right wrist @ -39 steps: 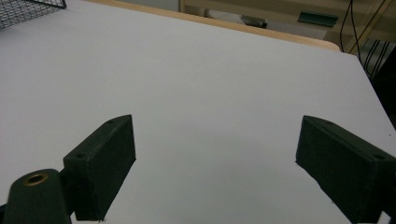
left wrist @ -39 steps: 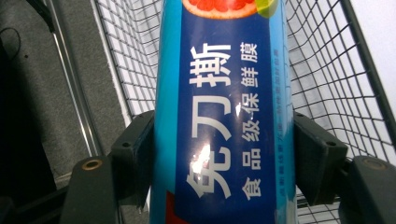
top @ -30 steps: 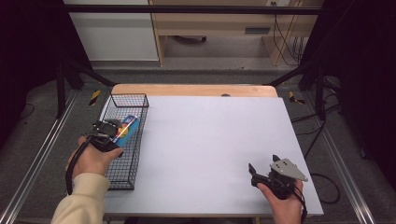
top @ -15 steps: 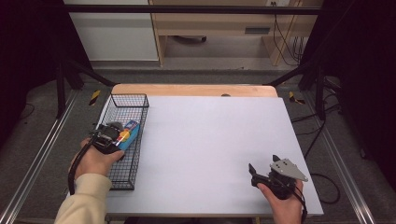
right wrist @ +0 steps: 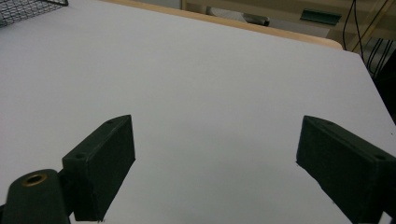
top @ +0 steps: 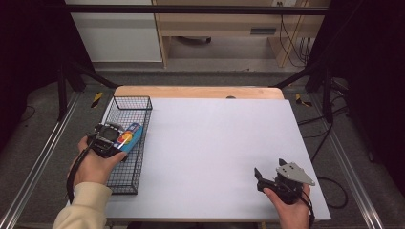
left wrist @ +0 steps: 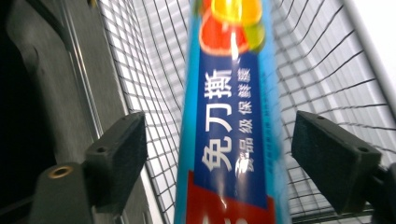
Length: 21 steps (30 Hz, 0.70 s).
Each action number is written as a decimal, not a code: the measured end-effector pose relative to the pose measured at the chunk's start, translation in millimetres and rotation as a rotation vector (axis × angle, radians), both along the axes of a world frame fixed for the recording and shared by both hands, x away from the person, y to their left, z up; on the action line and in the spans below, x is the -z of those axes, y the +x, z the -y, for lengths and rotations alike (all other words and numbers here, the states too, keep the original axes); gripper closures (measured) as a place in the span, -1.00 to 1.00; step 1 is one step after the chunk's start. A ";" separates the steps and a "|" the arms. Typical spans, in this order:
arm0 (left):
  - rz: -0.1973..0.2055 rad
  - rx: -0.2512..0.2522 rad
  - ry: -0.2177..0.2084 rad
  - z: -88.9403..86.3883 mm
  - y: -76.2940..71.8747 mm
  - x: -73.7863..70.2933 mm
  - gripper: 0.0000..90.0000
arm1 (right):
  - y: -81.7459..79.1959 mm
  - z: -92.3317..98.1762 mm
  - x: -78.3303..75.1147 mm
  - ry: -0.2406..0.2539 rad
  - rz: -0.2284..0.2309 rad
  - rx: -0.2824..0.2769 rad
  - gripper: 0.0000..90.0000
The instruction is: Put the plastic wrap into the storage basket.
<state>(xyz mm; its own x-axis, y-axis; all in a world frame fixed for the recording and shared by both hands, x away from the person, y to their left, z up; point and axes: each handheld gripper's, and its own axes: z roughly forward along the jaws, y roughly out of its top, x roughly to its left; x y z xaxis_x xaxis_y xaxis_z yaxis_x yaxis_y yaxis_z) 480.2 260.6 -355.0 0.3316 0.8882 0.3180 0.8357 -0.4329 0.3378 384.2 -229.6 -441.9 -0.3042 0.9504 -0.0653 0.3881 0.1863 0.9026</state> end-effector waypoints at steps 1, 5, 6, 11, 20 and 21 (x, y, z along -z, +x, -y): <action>0.025 0.012 -0.009 0.9 -3.8 -4.1 -0.64 | 0.1 0.1 0.0 -0.001 0.001 0.000 -0.74; 0.110 0.066 -0.067 8.9 -17.4 -16.3 -0.72 | 0.7 0.7 0.5 -0.007 0.000 0.005 -0.77; 0.126 0.083 -0.090 13.1 -20.7 -18.6 -0.74 | 0.6 0.6 0.5 -0.002 -0.007 0.006 -0.77; 0.193 0.171 -0.177 35.9 -32.1 -21.6 -0.81 | 1.6 2.2 1.1 -0.010 -0.007 0.006 -0.81; 0.256 0.382 -0.290 87.1 -40.8 -13.2 -0.87 | 2.2 4.7 2.0 0.005 -0.021 0.001 -0.88; 0.256 0.399 -0.306 92.0 -40.9 -10.0 -0.87 | 2.5 5.2 2.7 0.007 -0.024 0.002 -0.89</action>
<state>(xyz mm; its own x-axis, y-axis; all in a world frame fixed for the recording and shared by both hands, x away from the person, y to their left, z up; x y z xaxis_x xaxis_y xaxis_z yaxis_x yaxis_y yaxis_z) 439.3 168.5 -345.0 0.6069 0.7741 0.1802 0.5020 -0.5491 0.6682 386.7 -234.8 -444.6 -0.3034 0.9515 -0.0510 0.4104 0.1788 0.8942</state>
